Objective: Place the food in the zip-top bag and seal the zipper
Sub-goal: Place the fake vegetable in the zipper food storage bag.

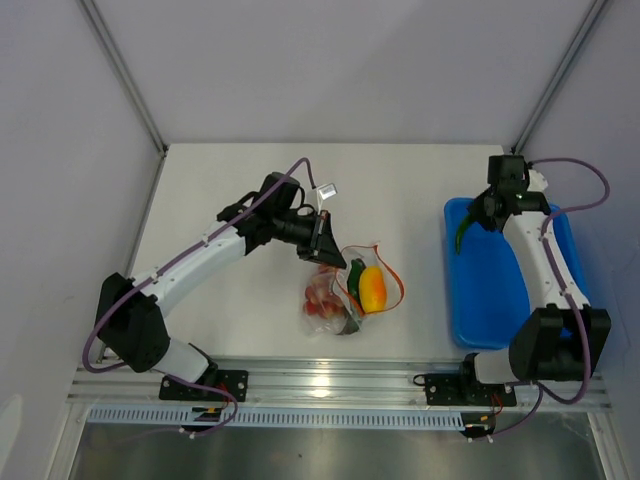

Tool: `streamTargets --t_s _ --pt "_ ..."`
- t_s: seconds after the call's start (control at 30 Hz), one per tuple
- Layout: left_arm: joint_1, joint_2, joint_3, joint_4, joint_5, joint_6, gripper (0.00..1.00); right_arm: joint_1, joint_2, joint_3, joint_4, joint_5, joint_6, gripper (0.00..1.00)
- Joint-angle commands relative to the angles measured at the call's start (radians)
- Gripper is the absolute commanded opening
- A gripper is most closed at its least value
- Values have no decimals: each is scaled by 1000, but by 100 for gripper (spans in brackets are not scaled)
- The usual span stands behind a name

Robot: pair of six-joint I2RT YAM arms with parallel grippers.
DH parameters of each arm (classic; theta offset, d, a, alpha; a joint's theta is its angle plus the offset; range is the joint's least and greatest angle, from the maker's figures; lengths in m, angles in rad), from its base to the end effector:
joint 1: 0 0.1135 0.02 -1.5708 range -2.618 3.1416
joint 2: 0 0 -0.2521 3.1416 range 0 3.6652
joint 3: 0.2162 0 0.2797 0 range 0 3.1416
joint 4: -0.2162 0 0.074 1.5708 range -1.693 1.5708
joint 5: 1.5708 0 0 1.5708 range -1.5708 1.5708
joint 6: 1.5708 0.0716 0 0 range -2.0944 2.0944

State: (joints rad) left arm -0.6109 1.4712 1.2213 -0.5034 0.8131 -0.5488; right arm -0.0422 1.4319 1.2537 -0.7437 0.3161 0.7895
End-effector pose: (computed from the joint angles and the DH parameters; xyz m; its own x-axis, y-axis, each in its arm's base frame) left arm 0.2686 -0.2516 0.2706 -0.9101 0.1996 -0.3631 0.4143 0.4257 -0.8045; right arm 0.3492 -0.0370 0.2606 -0.3988 0.6923 -0.6014 0.7256 0.6393 0.2546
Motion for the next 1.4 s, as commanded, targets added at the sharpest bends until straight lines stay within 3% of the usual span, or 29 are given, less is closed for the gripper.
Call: streamTargets --t_s 0.0,0.27,0.43,0.57,0.97,1.37 --pt "11 -23 49 -33 -6 7 1 122 -91 90 -3 -282 -77 0" --pt "13 -32 101 -80 -20 -19 1 413 -148 159 6 -532 -127 0" --pt "13 -43 92 -44 1 -83 1 611 -189 107 73 -444 -158 0" --pt "11 -35 104 -14 23 -129 1 659 -243 29 187 -393 -87 0" --pt "11 17 86 235 95 -362 1 763 -295 -120 256 -195 -13 0" --pt "11 63 87 339 107 -445 1 782 -402 -258 222 -189 -59 0"
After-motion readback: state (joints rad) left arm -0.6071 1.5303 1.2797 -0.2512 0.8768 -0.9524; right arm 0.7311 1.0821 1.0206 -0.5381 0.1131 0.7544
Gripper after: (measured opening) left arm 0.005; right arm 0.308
